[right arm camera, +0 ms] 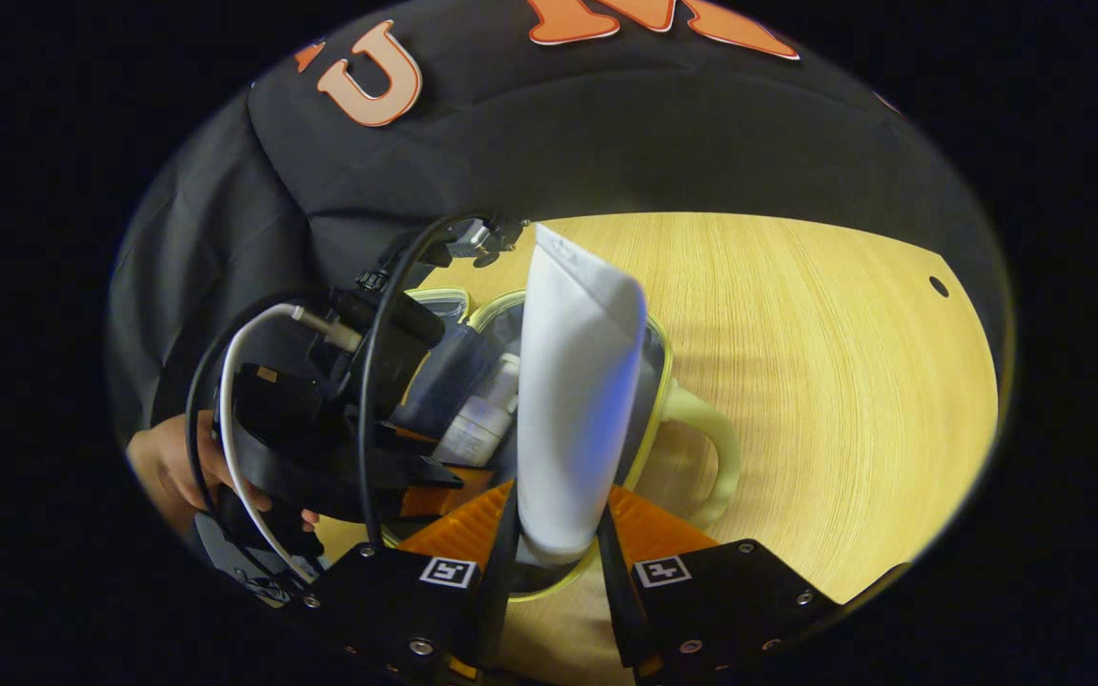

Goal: First open the suitcase, pack the skin care products into it, and then close the suitcase.

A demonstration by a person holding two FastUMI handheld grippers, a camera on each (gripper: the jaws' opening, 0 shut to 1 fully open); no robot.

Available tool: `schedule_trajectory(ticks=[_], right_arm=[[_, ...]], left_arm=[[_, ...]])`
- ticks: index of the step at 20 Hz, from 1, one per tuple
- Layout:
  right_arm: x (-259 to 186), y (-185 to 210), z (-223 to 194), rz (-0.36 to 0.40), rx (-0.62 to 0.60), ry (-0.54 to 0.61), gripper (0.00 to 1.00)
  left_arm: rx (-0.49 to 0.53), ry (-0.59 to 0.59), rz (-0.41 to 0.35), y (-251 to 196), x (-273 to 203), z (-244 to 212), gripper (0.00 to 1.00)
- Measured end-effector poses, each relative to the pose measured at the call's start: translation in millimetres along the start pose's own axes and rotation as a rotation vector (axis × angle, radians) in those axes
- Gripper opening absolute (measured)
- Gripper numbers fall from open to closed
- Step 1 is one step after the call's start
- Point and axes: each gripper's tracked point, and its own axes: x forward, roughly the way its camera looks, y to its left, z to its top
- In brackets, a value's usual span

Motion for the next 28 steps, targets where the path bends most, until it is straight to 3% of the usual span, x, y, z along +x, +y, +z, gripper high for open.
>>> schedule_trajectory(ticks=[2,4,6,7,8,11,12,13,16,19,21,22,23,24,25,28], right_arm=[[-1.0,1.9,-3.6,0.009,0.019,0.025,0.47],[2.0,3.3,-6.6,0.028,0.032,0.051,0.47],[3.3,3.4,-12.6,0.042,0.047,0.095,0.47],[4.7,1.6,-12.7,0.034,0.050,0.105,0.42],[3.7,4.3,-15.9,0.035,0.054,0.122,0.47],[6.4,11.9,-26.0,0.076,0.097,0.191,0.46],[10.9,14.7,-28.3,0.075,0.108,0.211,0.51],[17.0,15.7,-30.3,0.074,0.115,0.225,0.47],[28.7,22.0,-34.0,0.078,0.173,0.275,0.47],[41.1,20.9,-38.0,0.069,0.213,0.320,0.47],[47.5,21.9,-35.9,0.059,0.266,0.338,0.42],[49.4,22.8,-35.3,0.056,0.281,0.342,0.46],[52.1,21.9,-35.5,0.046,0.286,0.346,0.42],[54.1,19.9,-35.9,0.031,0.293,0.341,0.47],[55.8,18.9,-34.3,0.013,0.305,0.327,0.41],[57.2,15.4,-29.4,-0.019,0.366,0.287,0.48]], left_arm=[[-0.033,-0.013,0.031,5.6,6.9,2.6,0.63],[-0.065,-0.094,0.005,2.9,-1.4,8.7,0.64],[-0.072,-0.156,-0.020,4.0,-23.4,8.9,0.69],[-0.084,-0.179,-0.018,9.1,-33.8,6.6,0.75],[-0.106,-0.217,-0.016,14.7,-44.5,6.5,0.77],[-0.176,-0.333,-0.022,30.6,-77.3,8.2,0.78],[-0.187,-0.354,-0.019,37.5,-84.8,6.6,0.79],[-0.191,-0.377,-0.003,47.2,-92.6,5.9,0.80],[-0.227,-0.486,0.100,88.7,-124.7,13.2,0.81],[-0.275,-0.574,0.105,120.2,-155.7,16.4,0.81],[-0.299,-0.584,0.158,150.0,-166.8,9.4,0.81],[-0.312,-0.579,0.189,167.6,-170.7,1.9,0.81],[-0.326,-0.578,0.206,178.4,-171.7,-3.6,0.81],[-0.345,-0.578,0.220,188.3,-172.2,-9.6,0.81],[-0.367,-0.578,0.231,198.6,-173.0,-13.3,0.81],[-0.428,-0.574,0.254,223.1,-164.7,-23.0,0.80]])
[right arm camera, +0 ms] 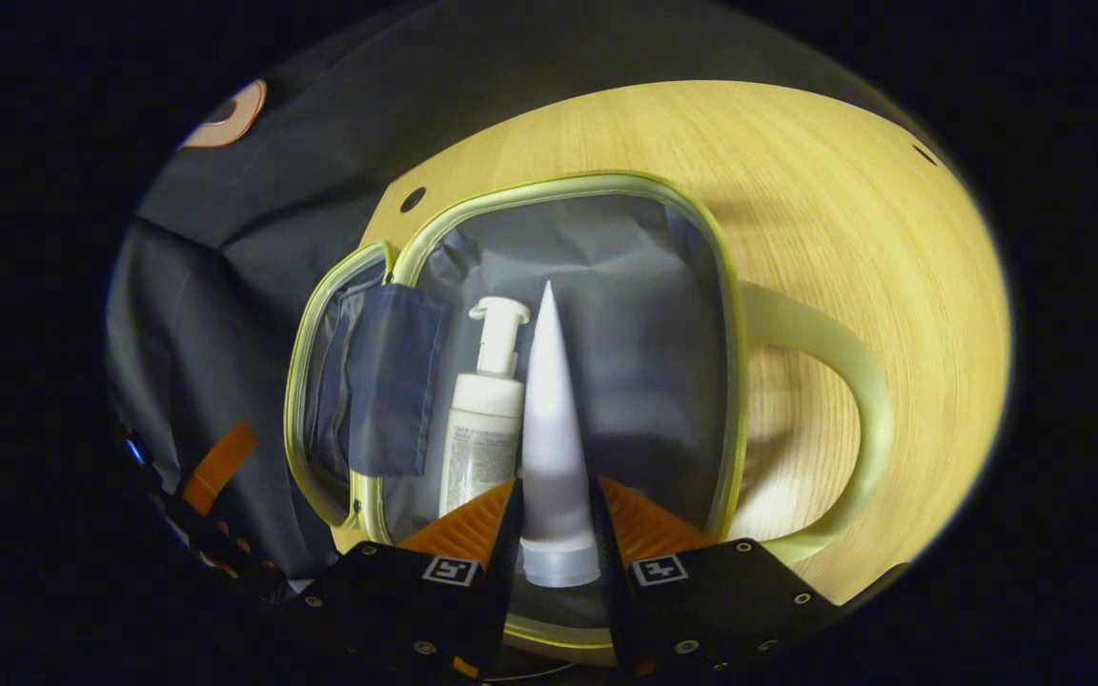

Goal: First open the suitcase, pack the skin care products into it, and then close the suitcase.

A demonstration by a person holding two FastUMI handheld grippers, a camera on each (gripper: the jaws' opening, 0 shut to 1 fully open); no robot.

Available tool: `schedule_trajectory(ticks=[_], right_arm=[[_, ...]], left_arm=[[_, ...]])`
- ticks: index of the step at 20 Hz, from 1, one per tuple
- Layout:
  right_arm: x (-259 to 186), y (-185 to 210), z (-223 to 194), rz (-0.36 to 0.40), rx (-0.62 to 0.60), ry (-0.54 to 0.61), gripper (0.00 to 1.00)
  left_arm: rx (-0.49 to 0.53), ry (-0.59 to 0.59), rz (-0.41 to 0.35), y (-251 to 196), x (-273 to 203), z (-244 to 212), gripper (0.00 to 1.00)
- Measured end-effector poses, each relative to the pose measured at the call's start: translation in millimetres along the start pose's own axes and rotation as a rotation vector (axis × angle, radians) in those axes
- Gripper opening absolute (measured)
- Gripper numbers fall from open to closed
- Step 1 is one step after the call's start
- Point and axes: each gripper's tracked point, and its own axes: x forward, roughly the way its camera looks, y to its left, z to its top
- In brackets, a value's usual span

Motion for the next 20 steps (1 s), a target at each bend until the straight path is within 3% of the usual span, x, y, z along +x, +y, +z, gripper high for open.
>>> schedule_trajectory(ticks=[1,2,6,10,11,14,15,20], right_arm=[[1.9,-0.3,0.0,-0.003,0.003,-0.004,0.40],[2.6,-5.3,-0.9,-0.027,0.008,-0.009,0.44],[4.3,-6.7,0.6,-0.093,0.044,-0.030,0.44],[-2.6,-5.1,-1.6,-0.090,0.081,-0.031,0.52],[-5.7,-2.3,-1.4,-0.069,0.081,-0.035,0.58],[-20.4,0.0,0.2,-0.048,0.078,-0.080,0.60],[-26.4,-1.7,2.4,-0.044,0.078,-0.101,0.69],[-67.3,-16.2,24.0,-0.079,0.052,-0.276,0.83]], left_arm=[[-0.012,0.003,0.004,5.9,3.2,-0.2,0.81],[-0.019,0.005,0.018,13.4,3.7,-1.2,0.80],[-0.035,-0.033,0.068,37.3,13.0,15.5,0.81],[-0.012,-0.059,0.109,62.8,24.1,28.6,0.81],[-0.009,-0.066,0.112,68.4,28.3,31.3,0.87],[-0.034,-0.070,0.128,90.0,41.2,34.6,0.88],[-0.047,-0.066,0.131,97.3,44.2,34.9,0.88],[-0.082,0.005,0.071,110.6,74.5,24.1,0.89]])
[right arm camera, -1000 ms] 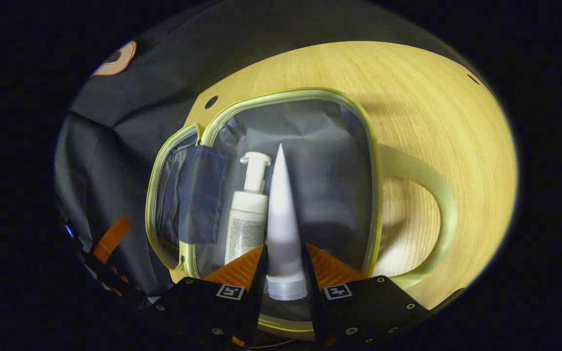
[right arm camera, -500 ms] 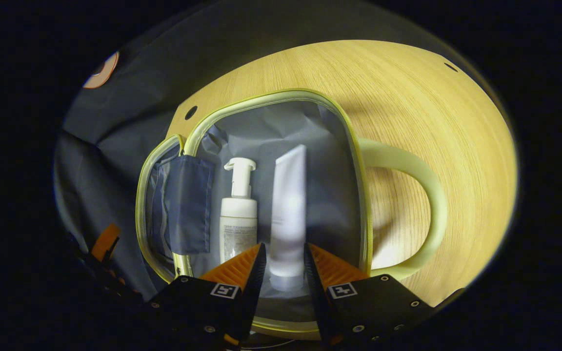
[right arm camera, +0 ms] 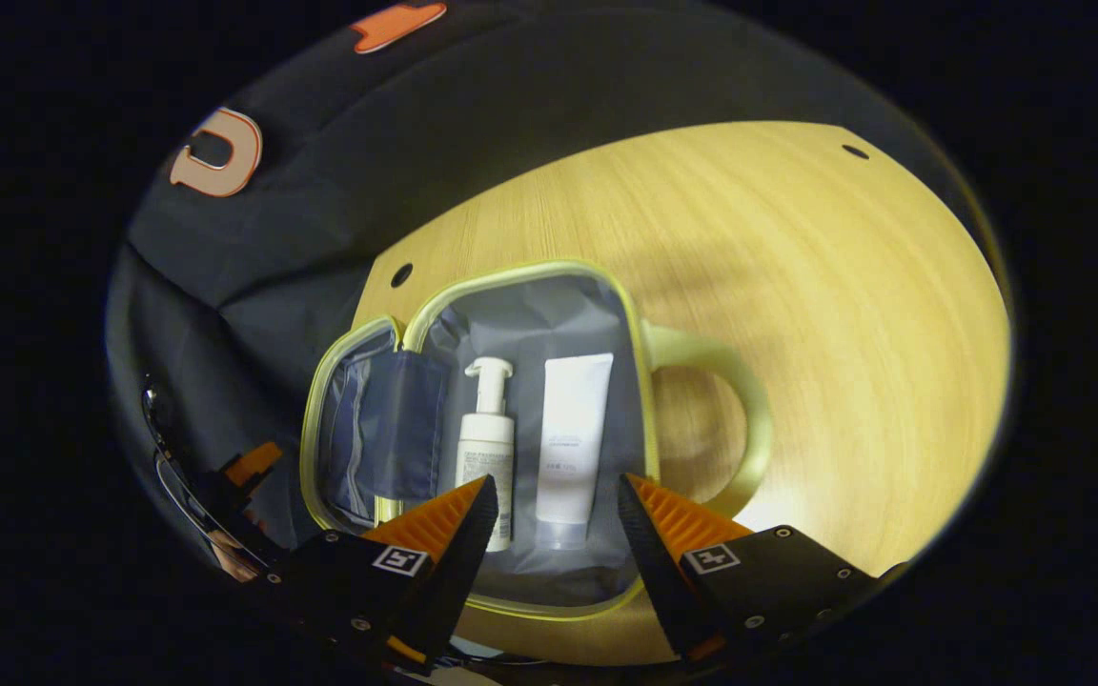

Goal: First open the suitcase, pack the skin care products into it, and then close the suitcase.

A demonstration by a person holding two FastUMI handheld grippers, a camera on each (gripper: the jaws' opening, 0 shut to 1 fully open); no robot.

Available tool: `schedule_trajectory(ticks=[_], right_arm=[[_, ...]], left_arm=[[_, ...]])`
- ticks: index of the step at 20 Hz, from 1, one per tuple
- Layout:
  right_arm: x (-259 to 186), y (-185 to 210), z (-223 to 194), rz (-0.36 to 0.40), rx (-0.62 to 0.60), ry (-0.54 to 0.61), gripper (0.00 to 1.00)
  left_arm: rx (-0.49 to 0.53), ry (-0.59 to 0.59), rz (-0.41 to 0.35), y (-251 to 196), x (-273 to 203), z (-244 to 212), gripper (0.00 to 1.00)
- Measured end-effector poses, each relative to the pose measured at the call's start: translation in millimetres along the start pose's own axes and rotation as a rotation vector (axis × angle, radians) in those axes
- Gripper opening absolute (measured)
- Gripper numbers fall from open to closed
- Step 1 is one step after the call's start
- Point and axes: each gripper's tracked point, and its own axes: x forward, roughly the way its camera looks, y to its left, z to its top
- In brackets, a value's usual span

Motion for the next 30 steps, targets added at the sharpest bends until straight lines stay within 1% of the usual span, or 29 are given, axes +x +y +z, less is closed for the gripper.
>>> schedule_trajectory(ticks=[3,4,6,7,8,9,11,12,13,15,17,18,19,20,21,24,27,30], right_arm=[[-28.1,-20.5,27.0,-0.059,-0.045,-0.131,0.92],[-37.4,-26.3,34.1,-0.077,-0.063,-0.172,0.94],[-54.8,-36.5,47.0,-0.113,-0.093,-0.238,0.95],[-63.9,-41.8,53.8,-0.124,-0.105,-0.264,0.95],[-73.2,-48.1,59.2,-0.141,-0.113,-0.285,0.95],[-81.5,-51.0,64.6,-0.147,-0.120,-0.304,0.96],[-91.7,-57.0,74.6,-0.165,-0.126,-0.337,0.96],[-96.3,-58.0,78.1,-0.168,-0.127,-0.348,0.96],[-101.2,-59.2,83.9,-0.167,-0.127,-0.367,0.96],[-110.2,-62.4,91.5,-0.175,-0.143,-0.405,0.96],[-117.0,-65.6,98.7,-0.192,-0.173,-0.445,0.96],[-119.5,-68.2,98.3,-0.200,-0.189,-0.451,0.96],[-122.1,-71.7,98.5,-0.206,-0.200,-0.457,0.96],[-125.1,-72.7,99.5,-0.202,-0.209,-0.464,0.96],[-127.9,-75.9,102.2,-0.205,-0.213,-0.474,0.96],[-141.1,-86.3,109.2,-0.198,-0.223,-0.496,0.96],[-151.5,-101.7,115.9,-0.202,-0.239,-0.520,0.96],[-164.8,-118.8,121.3,-0.216,-0.264,-0.560,0.96]], left_arm=[[-0.030,0.073,-0.040,-0.3,30.7,-13.9,0.89],[-0.042,0.086,-0.036,5.0,38.7,-12.8,0.88],[-0.067,0.115,-0.047,10.8,52.8,-16.1,0.88],[-0.097,0.129,-0.069,9.3,64.5,-19.0,0.90],[-0.137,0.157,-0.092,8.3,62.2,-20.3,0.87],[-0.167,0.169,-0.122,4.3,65.8,-21.8,0.78],[-0.211,0.208,-0.158,-3.3,72.9,-27.3,0.53],[-0.205,0.231,-0.136,0.4,84.0,-37.0,0.46],[-0.208,0.248,-0.133,3.4,76.6,-40.0,0.32],[-0.233,0.227,-0.161,0.0,79.7,-35.0,0.20],[-0.214,0.210,-0.195,-0.3,68.1,-27.4,0.14],[-0.223,0.186,-0.190,-3.0,67.6,-22.5,0.14],[-0.208,0.181,-0.199,-5.1,60.3,-21.8,0.07],[-0.194,0.150,-0.185,-2.7,51.3,-14.6,0.07],[-0.173,0.121,-0.186,-5.1,44.9,-3.8,0.07],[-0.084,-0.005,-0.186,-9.1,4.9,28.0,0.07],[-0.013,-0.106,-0.198,-27.5,-43.2,55.7,0.06],[0.021,-0.170,-0.217,-45.4,-89.8,77.6,0.06]])
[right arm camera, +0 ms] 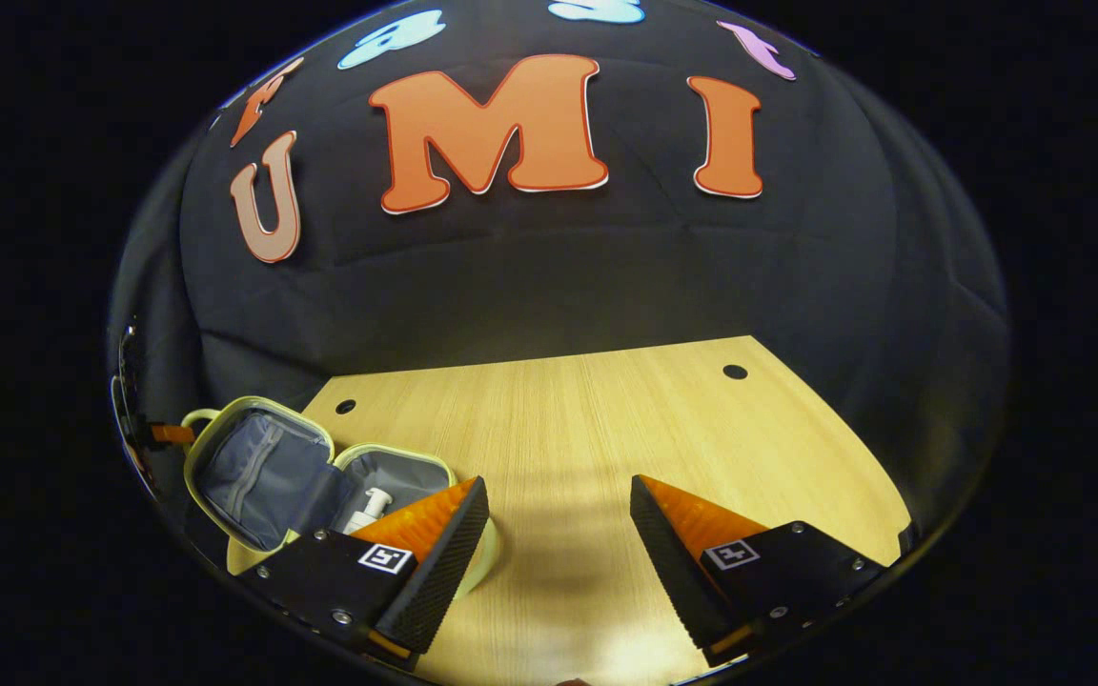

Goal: First open the suitcase, pack the skin care products into it, and then close the suitcase.

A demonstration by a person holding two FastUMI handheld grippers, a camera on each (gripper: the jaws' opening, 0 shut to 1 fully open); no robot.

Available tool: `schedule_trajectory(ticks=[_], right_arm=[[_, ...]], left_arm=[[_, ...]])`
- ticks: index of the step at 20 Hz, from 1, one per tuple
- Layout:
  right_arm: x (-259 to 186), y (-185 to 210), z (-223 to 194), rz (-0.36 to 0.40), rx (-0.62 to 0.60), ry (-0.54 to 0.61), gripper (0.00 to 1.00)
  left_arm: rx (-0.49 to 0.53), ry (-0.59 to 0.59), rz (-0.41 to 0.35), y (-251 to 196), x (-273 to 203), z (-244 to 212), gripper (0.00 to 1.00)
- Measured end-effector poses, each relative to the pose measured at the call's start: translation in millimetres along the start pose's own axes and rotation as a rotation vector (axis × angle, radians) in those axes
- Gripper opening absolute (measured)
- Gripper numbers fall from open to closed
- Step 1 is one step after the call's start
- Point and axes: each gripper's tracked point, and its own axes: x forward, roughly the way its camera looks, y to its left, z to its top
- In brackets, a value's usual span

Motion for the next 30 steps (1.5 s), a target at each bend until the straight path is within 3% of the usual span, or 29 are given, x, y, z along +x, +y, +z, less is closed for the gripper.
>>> schedule_trajectory(ticks=[11,22,30], right_arm=[[-32.1,-51.4,7.5,0.046,-0.027,-0.075,0.96],[-51.8,-94.0,14.9,0.057,0.015,-0.117,0.96],[-58.1,-114.7,10.7,0.067,0.017,-0.125,0.96]], left_arm=[[0.129,-0.149,-0.117,-150.5,-79.3,44.1,0.06],[0.186,-0.159,-0.209,-258.8,-103.6,22.7,0.06],[0.277,-0.110,-0.302,-349.8,-103.9,-25.6,0.06]])
